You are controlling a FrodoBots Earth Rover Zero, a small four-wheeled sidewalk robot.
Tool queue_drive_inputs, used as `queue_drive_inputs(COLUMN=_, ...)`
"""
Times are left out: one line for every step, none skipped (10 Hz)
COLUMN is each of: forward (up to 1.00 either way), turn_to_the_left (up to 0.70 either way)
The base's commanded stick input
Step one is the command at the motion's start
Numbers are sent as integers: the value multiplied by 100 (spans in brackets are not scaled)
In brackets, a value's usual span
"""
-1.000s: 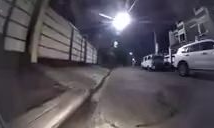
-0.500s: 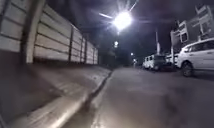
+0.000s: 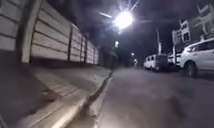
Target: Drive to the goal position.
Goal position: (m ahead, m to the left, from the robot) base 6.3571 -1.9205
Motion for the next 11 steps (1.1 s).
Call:
queue_drive_inputs(forward=50, turn_to_the_left=-50)
queue_drive_inputs(forward=50, turn_to_the_left=-50)
queue_drive_inputs(forward=50, turn_to_the_left=-41)
queue_drive_inputs(forward=50, turn_to_the_left=-20)
queue_drive_inputs(forward=50, turn_to_the_left=0)
queue_drive_inputs(forward=50, turn_to_the_left=0)
queue_drive_inputs(forward=50, turn_to_the_left=0)
queue_drive_inputs(forward=50, turn_to_the_left=0)
queue_drive_inputs(forward=50, turn_to_the_left=0)
queue_drive_inputs(forward=50, turn_to_the_left=0)
queue_drive_inputs(forward=50, turn_to_the_left=0)
